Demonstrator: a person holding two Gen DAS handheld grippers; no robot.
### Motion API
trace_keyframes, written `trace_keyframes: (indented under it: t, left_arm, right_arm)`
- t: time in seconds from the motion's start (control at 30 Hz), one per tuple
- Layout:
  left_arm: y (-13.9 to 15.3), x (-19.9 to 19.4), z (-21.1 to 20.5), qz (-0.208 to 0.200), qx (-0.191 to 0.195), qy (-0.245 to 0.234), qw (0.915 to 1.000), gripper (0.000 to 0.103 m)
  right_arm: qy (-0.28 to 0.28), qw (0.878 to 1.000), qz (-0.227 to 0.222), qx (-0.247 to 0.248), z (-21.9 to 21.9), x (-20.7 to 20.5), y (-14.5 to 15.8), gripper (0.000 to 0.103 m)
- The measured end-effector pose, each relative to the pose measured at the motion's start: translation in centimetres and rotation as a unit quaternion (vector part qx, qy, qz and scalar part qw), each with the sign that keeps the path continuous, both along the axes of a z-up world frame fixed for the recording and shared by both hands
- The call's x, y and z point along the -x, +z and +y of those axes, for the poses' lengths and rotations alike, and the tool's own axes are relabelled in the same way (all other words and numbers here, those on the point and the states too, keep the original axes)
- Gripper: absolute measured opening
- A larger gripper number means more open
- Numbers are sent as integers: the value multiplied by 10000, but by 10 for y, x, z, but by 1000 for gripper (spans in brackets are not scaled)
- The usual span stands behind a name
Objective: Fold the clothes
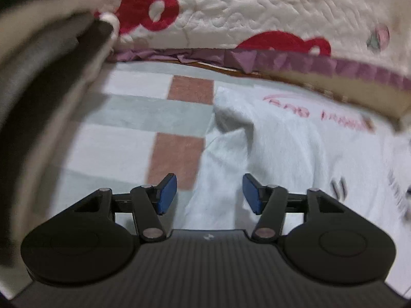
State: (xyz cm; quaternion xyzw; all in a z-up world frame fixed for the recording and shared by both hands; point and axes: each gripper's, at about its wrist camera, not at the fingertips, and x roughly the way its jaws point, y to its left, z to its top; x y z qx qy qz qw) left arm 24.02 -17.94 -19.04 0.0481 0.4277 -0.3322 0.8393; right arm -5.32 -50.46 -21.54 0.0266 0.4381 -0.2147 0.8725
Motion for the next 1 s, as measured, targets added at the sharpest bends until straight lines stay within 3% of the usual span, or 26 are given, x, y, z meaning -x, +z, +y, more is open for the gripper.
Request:
trace_keyframes:
  t: [0.03, 0.07, 0.17, 0.23, 0.33, 0.53, 0.6, 0.67, 0.73, 0.8, 0.83, 0.9, 1.0]
  left_arm:
    - [-4, -6, -2, 97, 56, -64, 9999, 3]
    - [-6, -7, -6, -55, -110, -87, 9999, 3]
    - [7, 2, -2, -1412, -634, -6, 9879, 3]
    - [14, -3, 7, -1260, -382, 83, 9913, 3]
    - [5, -7, 7, -1057, -463, 152, 9932, 3]
    - [-12, -10, 10, -988, -726, 160, 9923, 4]
    - [-12, -11, 12, -1276, -1047, 408, 9854, 0]
    - [-11, -9, 15, -1962, -1598, 599, 9656, 0]
    - [-3, -22, 38, -1271, -715, 856, 9856, 0]
    - [3, -31, 54, -604, 248, 905, 9937, 4]
    - [5, -32, 52, -396, 538, 754, 9949, 5]
    - [6, -31, 39, -233, 787, 411, 9958, 11]
    - [13, -28, 13, -274, 907, -13, 9955, 36]
  right_arm:
    - [28, 9998, 129, 177, -5, 4, -1, 65]
    - [84, 9989, 293, 353, -11, 8, -2, 65]
    - [44, 9964, 621, 577, -30, 20, 0, 65]
    - [-85, 9952, 754, 624, -44, 28, 2, 65]
    - [-323, 9939, 839, 635, -61, 37, 8, 65]
    - [-897, 9942, 424, 411, -92, 27, 19, 66]
    - [-1003, 9940, 288, 322, -101, 18, 21, 66]
    - [-1108, 9935, 151, 232, -109, 9, 23, 66]
    - [-1213, 9925, 15, 143, -118, -1, 25, 66]
    - [-1317, 9912, -121, 53, -126, -10, 27, 66]
    - [-1369, 9904, -190, 9, -131, -15, 28, 66]
    - [-1472, 9885, -326, -81, -139, -25, 30, 66]
    - [-1464, 9871, -563, -332, -142, -43, 33, 66]
